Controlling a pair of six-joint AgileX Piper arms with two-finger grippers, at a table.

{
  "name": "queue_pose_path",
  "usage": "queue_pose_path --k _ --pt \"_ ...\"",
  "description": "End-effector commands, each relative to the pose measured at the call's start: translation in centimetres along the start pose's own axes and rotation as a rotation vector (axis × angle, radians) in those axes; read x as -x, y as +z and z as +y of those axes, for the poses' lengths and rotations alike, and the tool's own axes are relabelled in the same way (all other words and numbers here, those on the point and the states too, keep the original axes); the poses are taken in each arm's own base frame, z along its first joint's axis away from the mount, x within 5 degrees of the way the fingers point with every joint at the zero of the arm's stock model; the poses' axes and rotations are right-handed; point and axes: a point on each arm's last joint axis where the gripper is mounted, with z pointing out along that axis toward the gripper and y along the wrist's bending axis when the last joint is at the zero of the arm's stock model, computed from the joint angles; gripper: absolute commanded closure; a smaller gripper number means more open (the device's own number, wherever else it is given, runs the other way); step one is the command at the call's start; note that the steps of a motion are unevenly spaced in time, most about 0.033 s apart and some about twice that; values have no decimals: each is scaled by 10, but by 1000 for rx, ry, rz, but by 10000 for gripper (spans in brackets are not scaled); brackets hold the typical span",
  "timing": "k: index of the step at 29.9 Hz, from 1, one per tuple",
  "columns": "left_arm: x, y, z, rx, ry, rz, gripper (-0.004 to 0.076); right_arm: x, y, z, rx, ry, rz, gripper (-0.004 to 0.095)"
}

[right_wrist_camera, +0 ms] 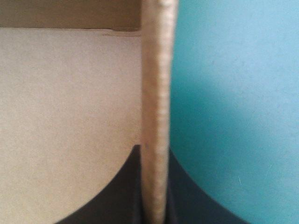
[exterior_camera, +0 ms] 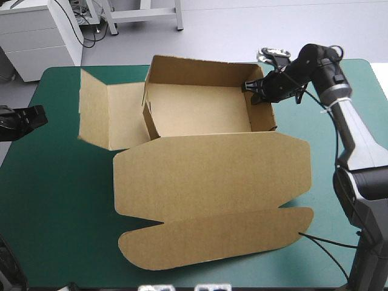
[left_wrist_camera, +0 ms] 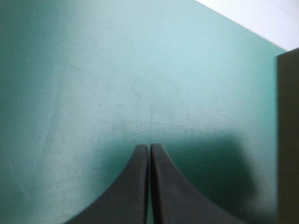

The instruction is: Fold the box

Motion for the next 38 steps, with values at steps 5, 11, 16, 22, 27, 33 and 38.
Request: queue_pose_path --k 5,11,16,22,27,33,38 --pt "16 -4 -33 -404 -82 -102 731 0 -102 27 189 -12 -239 925" --pt "9 18 -89 -616 -7 -50 731 -3 -108 37 198 -35 -251 925" --pt "1 25 -128 -790 20 -21 731 -4 -104 47 203 -52 -237 925" --pt "-7 14 -145 -846 64 1 731 -5 -96 55 126 -76 -233 925" --pt "-12 -2 -152 -837 95 -10 731 -3 -89 72 100 -103 -279 925" --pt "-16 -10 -155 -807 102 5 731 0 -83 95 139 -125 -351 925" --pt "-19 -13 -156 -783 112 14 731 0 -77 106 96 -144 -376 922"
